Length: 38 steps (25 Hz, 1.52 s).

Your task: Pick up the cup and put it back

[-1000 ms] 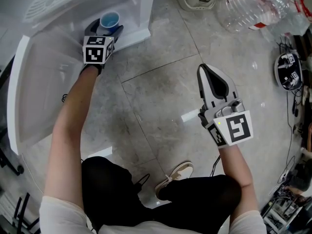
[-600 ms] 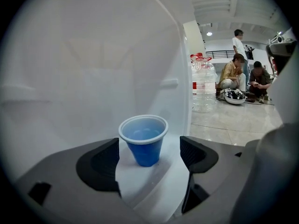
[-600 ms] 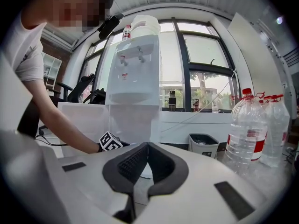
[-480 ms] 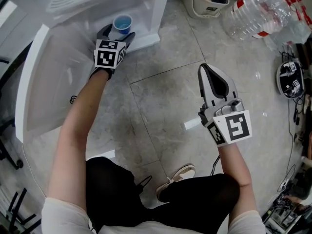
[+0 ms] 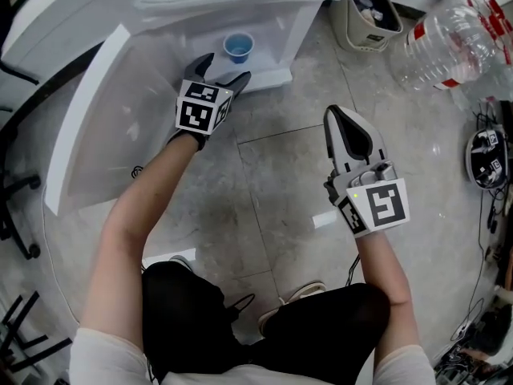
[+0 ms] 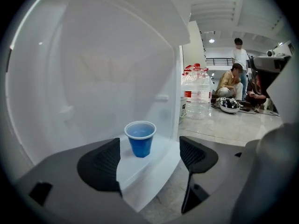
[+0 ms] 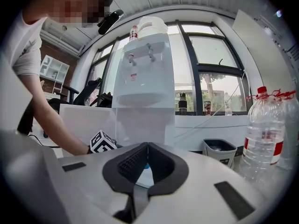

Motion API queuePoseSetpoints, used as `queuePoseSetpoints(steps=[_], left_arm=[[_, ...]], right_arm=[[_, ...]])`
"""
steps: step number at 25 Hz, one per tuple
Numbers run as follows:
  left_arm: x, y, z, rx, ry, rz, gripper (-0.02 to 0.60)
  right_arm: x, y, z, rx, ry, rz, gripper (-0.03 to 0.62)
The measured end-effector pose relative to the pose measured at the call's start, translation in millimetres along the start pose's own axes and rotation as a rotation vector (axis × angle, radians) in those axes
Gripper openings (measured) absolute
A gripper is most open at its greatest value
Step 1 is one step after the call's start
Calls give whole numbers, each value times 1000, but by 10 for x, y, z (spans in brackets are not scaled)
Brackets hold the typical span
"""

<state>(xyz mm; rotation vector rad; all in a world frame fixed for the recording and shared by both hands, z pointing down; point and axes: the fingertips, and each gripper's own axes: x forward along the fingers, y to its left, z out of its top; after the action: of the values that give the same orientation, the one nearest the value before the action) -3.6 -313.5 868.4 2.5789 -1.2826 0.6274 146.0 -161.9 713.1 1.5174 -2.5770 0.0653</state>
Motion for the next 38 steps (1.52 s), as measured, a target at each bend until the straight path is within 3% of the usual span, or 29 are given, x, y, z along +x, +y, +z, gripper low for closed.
queuePoseSetpoints(steps=[5, 11, 16, 19, 23, 30, 38], left_arm=[[-135, 23, 17, 3, -21, 11, 382], [-107, -13, -8, 6, -31, 7, 248], [-26, -99, -88, 18, -9, -34, 75], [-82, -119, -112, 17, 10, -42, 32], [-234, -134, 37, -63, -13, -33, 25], [-838, -448, 241, -174, 0, -19, 25], [-1683, -935, 693, -141, 85, -98, 25]], right_arm=[[98, 26, 2, 9, -8, 4, 21], [116, -22, -68, 23, 6, -9, 20], [98, -110, -109, 33, 11, -26, 20], [78, -145, -49, 58, 10, -37, 20], [67, -62, 104, 84, 29, -34, 20], [-245, 307, 394, 67, 168, 71, 20], [-839, 649, 797, 160, 324, 15, 20]])
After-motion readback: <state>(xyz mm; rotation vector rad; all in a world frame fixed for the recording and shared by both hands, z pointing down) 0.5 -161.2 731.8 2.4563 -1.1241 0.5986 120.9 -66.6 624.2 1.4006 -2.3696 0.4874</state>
